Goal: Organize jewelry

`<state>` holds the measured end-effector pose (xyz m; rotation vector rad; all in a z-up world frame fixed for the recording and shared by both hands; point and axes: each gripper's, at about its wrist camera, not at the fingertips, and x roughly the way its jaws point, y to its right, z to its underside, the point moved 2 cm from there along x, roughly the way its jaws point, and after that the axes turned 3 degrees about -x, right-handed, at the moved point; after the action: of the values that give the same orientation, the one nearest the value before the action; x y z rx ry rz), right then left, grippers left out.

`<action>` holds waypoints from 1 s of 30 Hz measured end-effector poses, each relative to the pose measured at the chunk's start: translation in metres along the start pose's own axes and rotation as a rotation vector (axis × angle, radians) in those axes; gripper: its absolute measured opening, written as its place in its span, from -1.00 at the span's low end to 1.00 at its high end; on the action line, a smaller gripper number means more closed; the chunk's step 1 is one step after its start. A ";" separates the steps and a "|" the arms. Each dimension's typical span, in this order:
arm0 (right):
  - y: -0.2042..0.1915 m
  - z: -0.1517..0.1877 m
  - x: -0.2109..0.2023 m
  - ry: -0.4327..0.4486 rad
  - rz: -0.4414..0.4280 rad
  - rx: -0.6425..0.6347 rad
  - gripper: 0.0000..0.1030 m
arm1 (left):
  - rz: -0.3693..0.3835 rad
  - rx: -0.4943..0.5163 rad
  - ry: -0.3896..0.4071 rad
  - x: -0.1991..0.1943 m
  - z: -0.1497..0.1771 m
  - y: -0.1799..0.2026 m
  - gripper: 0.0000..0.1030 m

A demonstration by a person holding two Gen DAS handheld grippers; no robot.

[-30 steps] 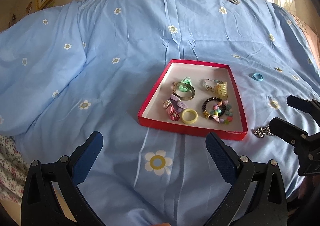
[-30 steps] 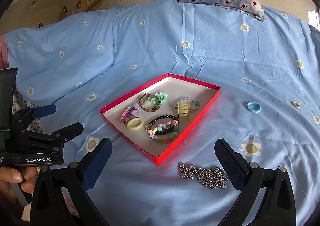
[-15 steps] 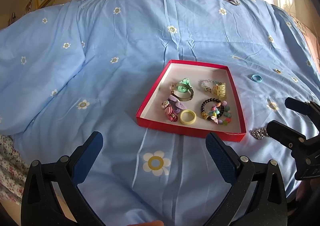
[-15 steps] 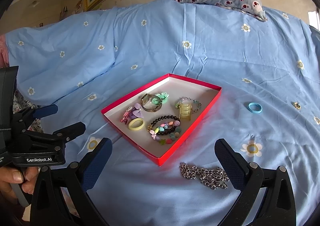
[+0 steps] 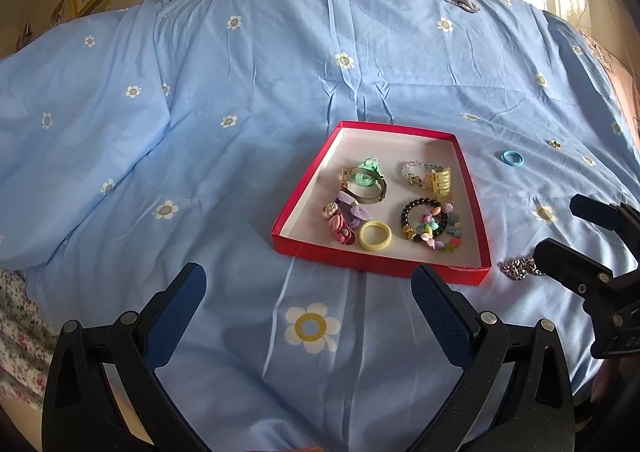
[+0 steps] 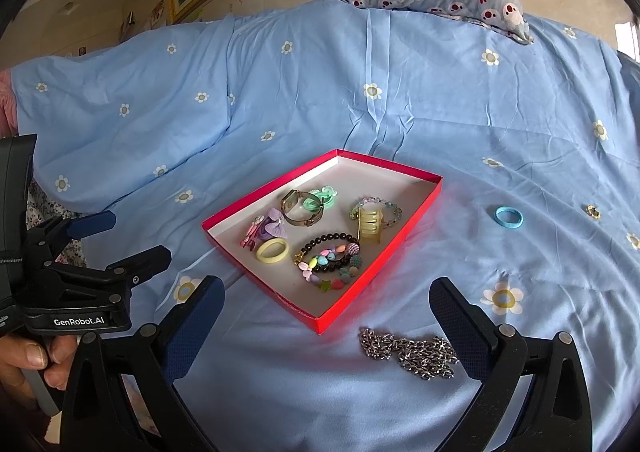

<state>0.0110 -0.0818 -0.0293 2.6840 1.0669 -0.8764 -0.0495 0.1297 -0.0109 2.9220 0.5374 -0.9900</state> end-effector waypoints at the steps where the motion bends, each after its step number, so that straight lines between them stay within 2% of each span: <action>1: 0.000 0.000 0.000 0.001 0.000 0.001 1.00 | 0.000 -0.001 0.000 0.000 0.000 0.000 1.00; 30: -0.007 -0.002 -0.004 0.008 -0.010 -0.006 1.00 | 0.014 -0.030 0.003 -0.002 0.001 -0.001 1.00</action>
<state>0.0052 -0.0785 -0.0242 2.6815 1.0840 -0.8641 -0.0525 0.1301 -0.0103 2.8979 0.5261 -0.9671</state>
